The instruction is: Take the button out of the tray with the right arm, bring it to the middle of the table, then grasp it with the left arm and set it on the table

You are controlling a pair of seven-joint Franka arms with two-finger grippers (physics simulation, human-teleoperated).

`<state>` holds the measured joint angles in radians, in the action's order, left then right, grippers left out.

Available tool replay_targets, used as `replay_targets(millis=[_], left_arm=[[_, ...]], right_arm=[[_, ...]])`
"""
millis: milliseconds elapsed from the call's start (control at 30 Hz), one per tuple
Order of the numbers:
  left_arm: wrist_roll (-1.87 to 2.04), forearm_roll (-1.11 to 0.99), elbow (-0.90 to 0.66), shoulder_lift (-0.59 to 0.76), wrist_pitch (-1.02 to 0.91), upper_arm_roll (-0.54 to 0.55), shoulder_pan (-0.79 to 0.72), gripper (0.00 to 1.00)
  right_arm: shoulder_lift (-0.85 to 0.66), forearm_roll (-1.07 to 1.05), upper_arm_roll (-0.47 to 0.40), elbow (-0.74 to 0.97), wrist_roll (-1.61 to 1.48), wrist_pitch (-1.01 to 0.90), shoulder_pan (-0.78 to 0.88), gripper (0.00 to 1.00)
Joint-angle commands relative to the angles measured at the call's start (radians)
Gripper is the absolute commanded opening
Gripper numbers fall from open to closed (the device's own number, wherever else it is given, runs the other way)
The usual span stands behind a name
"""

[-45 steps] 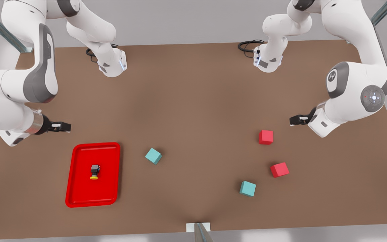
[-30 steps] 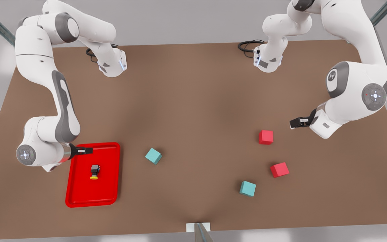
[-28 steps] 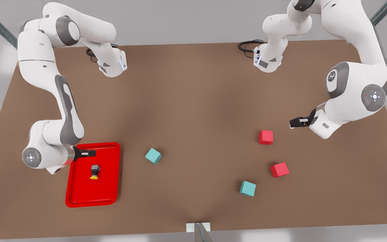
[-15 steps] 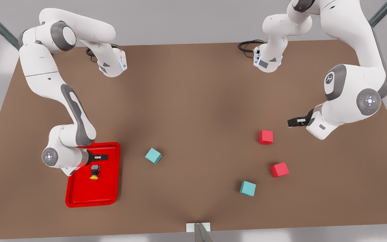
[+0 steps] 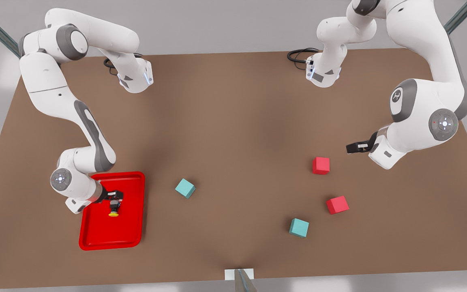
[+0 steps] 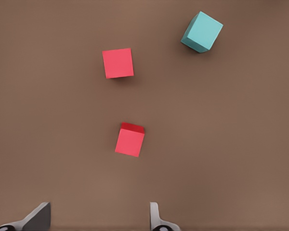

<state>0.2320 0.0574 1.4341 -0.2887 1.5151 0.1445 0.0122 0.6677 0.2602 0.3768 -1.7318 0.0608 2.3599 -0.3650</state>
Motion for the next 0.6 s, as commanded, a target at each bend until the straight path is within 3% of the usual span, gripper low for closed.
replay_targets(millis=[0,567], left_arm=[[0.01,-0.001,-0.001,-0.01,-0.003,0.0,-0.001,1.0],[0.01,-0.001,-0.004,-0.021,0.005,0.0,-0.002,1.0]], right_arm=[[0.004,0.031,0.001,0.0,0.007,0.028,0.004,1.0],[0.052,0.065,-0.001,0.0,0.028,0.061,0.008,1.0]])
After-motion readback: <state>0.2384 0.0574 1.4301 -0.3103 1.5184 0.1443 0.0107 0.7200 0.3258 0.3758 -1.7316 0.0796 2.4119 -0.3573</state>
